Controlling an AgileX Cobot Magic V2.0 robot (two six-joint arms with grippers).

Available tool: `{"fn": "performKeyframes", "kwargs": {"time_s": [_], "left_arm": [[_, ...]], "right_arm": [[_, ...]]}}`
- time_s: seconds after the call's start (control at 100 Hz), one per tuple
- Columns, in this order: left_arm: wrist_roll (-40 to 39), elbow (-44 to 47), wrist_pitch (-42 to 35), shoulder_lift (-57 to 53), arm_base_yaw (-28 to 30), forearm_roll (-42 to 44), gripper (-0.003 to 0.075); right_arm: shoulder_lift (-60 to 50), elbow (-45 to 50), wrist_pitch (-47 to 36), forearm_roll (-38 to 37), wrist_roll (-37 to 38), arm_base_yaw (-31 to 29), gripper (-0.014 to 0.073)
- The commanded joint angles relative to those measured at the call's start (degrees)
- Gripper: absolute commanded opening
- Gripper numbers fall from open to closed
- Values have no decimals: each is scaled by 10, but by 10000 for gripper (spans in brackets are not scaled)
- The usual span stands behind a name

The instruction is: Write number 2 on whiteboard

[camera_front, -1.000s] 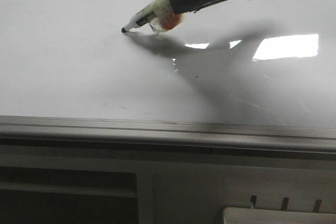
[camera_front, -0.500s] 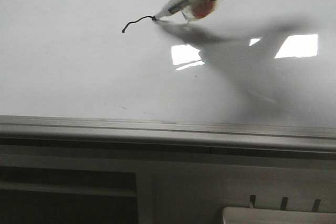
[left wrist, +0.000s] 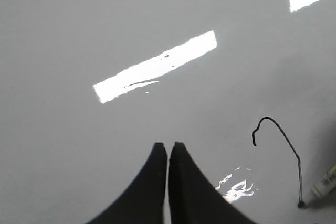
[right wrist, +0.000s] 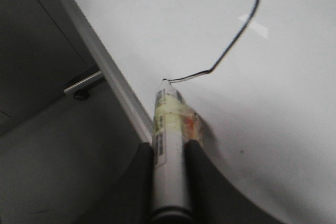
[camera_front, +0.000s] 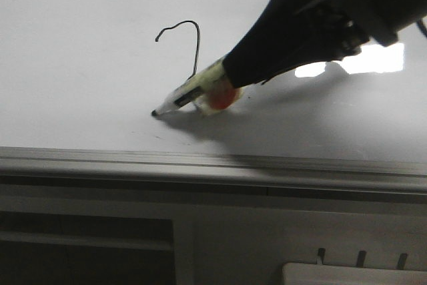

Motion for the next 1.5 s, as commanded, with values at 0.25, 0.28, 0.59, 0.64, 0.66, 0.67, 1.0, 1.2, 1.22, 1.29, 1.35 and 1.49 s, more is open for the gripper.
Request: {"fn": "performKeyframes", "kwargs": {"time_s": [0.25,0.28,0.59,0.64,0.66,0.67,1.0,1.2,1.22,1.29,1.35,1.49], "left_arm": [[-7,-16,-47,5,1,-6,-20],[-7,-16,-47,5,1,-6,-20],[-7,-16,-45,5,1,-6,-20],[-7,-16,-45,5,1,-6,-20],[-7,-16,-45,5,1,-6,-20],[-7,-16,-45,5,1,-6,-20],[-6,-16,0,27,-124,47,-20],[-5,-16,5,110,-268,125,140],[-5,-16,5,120,-279,134,176],[-5,-16,-26,154,-299,141,263],[-5,-16,-60,180,-300,140,284],[-5,-17,-127,233,-283,136,283]], "right_arm": [[-14,6,-64,-11,1,0,-50],[-22,17,-61,-11,2,-8,-50],[-134,105,-54,-17,13,-71,-50],[-143,104,-41,-17,12,-71,-50],[-147,103,-31,-17,12,-71,-50],[-148,101,-27,-17,12,-71,-50],[-206,51,132,-21,-41,-26,-50],[-205,48,126,-51,-50,3,-50],[-205,48,123,-53,-50,4,-50],[-205,48,113,-62,-52,15,-50],[-205,46,110,-65,-56,27,-50],[-204,33,80,-75,-59,65,-50]]}}
